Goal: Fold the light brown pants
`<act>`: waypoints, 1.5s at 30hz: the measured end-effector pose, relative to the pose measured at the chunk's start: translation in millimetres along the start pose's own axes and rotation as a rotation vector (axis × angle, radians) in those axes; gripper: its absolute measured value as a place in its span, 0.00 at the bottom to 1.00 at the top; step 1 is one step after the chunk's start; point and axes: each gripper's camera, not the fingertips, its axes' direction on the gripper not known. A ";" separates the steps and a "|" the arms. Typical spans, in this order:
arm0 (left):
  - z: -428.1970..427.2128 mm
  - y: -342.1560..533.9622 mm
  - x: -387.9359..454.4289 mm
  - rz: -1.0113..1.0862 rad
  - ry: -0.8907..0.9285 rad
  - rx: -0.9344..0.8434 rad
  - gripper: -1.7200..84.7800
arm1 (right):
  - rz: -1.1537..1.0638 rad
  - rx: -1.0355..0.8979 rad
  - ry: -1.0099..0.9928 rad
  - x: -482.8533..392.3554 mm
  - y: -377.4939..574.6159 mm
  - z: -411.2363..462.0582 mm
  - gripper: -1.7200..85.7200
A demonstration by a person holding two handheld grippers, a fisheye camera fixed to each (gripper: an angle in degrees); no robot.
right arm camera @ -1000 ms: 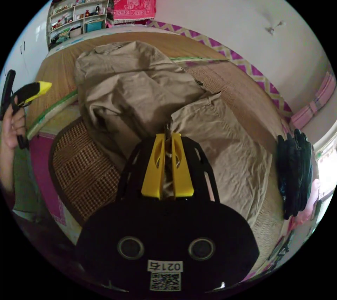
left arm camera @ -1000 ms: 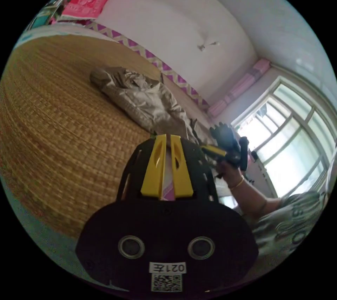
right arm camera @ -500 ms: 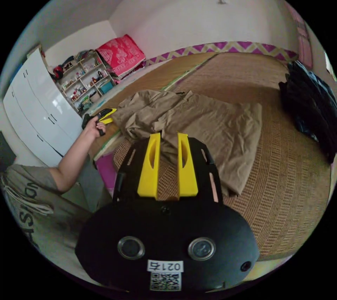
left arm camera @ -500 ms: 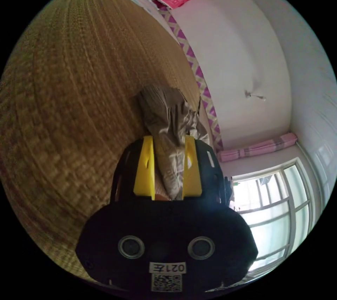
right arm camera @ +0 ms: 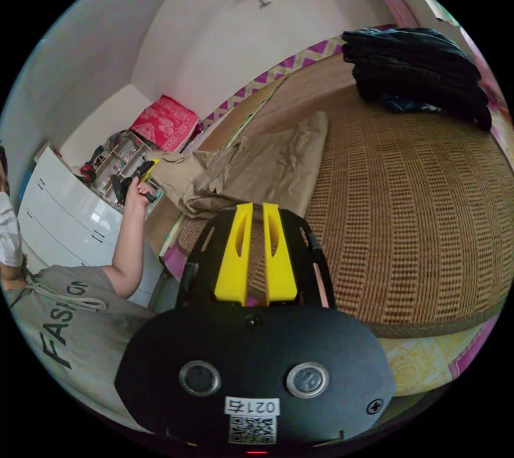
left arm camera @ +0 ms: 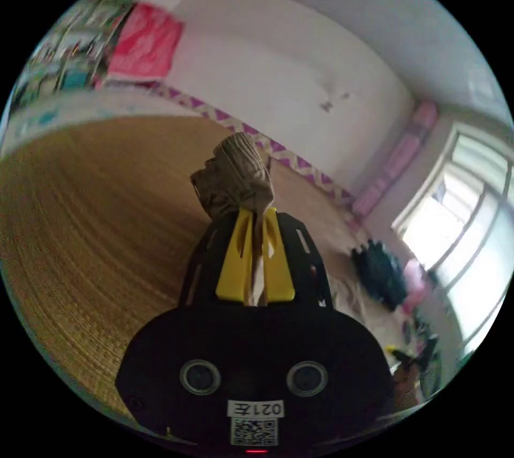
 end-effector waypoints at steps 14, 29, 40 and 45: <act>186.3 412.8 444.7 1.090 -0.112 -0.340 0.01 | 0.130 0.060 -0.057 129.1 55.1 -53.1 0.03; 209.7 501.0 457.9 1.158 -0.059 -0.284 0.02 | 0.060 0.071 -0.053 152.4 35.1 -27.6 0.04; 142.0 435.1 390.5 1.065 0.053 -0.159 0.01 | -0.359 -0.145 0.162 55.0 -82.8 137.1 0.08; 158.4 313.2 275.1 0.761 -0.221 -0.182 0.02 | -0.304 -0.244 0.283 74.2 -73.7 190.6 0.05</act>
